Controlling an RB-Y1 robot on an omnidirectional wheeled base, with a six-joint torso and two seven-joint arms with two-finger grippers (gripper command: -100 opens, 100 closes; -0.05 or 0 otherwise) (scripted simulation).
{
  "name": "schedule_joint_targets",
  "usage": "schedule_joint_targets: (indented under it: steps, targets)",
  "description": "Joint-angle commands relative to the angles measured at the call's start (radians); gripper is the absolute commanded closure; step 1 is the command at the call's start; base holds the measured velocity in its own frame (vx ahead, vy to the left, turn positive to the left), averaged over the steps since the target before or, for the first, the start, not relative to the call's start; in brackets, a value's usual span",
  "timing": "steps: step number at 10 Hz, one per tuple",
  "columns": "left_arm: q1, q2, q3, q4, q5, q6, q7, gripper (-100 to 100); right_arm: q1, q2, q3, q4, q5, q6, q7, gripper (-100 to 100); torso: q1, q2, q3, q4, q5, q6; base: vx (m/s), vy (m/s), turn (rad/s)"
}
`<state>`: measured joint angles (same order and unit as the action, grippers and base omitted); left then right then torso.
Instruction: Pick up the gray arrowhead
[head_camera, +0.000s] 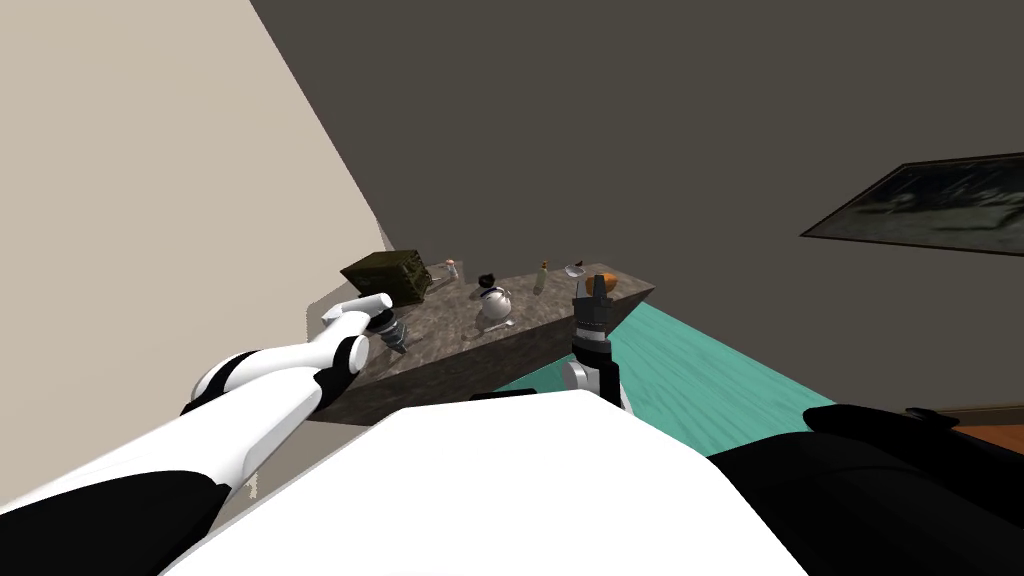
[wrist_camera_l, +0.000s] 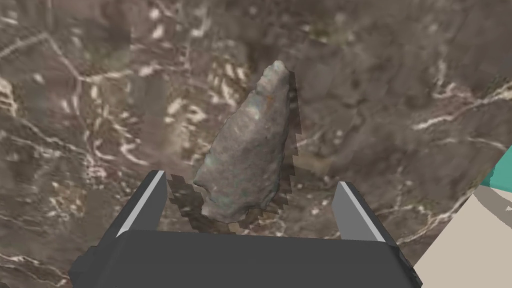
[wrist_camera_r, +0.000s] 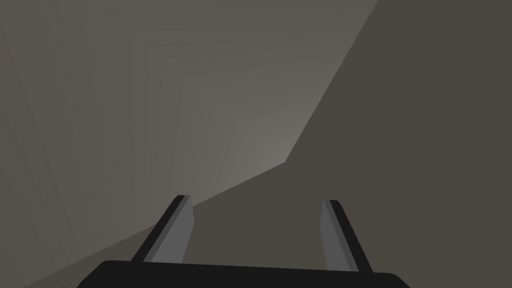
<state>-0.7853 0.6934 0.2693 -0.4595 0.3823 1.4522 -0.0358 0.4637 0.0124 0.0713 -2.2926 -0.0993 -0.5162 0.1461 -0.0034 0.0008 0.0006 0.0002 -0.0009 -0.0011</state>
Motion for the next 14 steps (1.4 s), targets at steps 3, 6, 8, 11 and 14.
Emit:
schedule_joint_targets:
  steps: [3, 6, 8, 11, 14]
  targets:
    - [-0.001, 0.049, 0.05, 0.094, -0.015, -0.052, -0.053, -100, 0.0, 0.0, 0.0, 0.0, 0.0, 0.0, 0.0, 0, 0.002, 0.0, 0.0, 0.0, 0.001, 0.0, -0.001, -0.029, -0.055]
    - [0.007, 0.071, 0.075, 0.12, -0.02, -0.068, -0.075, -100, 0.0, 0.0, 0.0, 0.0, 0.0, 0.0, 0.0, 0, 0.001, -0.001, -0.001, 0.0, 0.001, 0.001, -0.003, -0.028, -0.077]
    - [0.007, 0.071, 0.075, 0.12, -0.02, -0.068, -0.075, -100, 0.0, 0.0, 0.0, 0.0, 0.0, 0.0, 0.0, 0, 0.002, -0.001, -0.001, 0.0, 0.001, 0.001, 0.0, -0.011, -0.024]
    - [0.015, 0.069, 0.076, 0.1, -0.018, -0.058, -0.071, 100, 0.0, 0.0, 0.0, 0.0, 0.0, 0.0, 0.0, 0, 0.003, -0.001, -0.001, -0.001, 0.002, 0.0, 0.0, 0.0, 0.0]
    - [0.016, 0.069, 0.076, 0.1, -0.018, -0.057, -0.071, 100, 0.0, 0.0, 0.0, 0.0, 0.0, 0.0, 0.0, 0, 0.003, -0.001, -0.001, -0.001, 0.002, 0.001, 0.0, 0.0, 0.0]
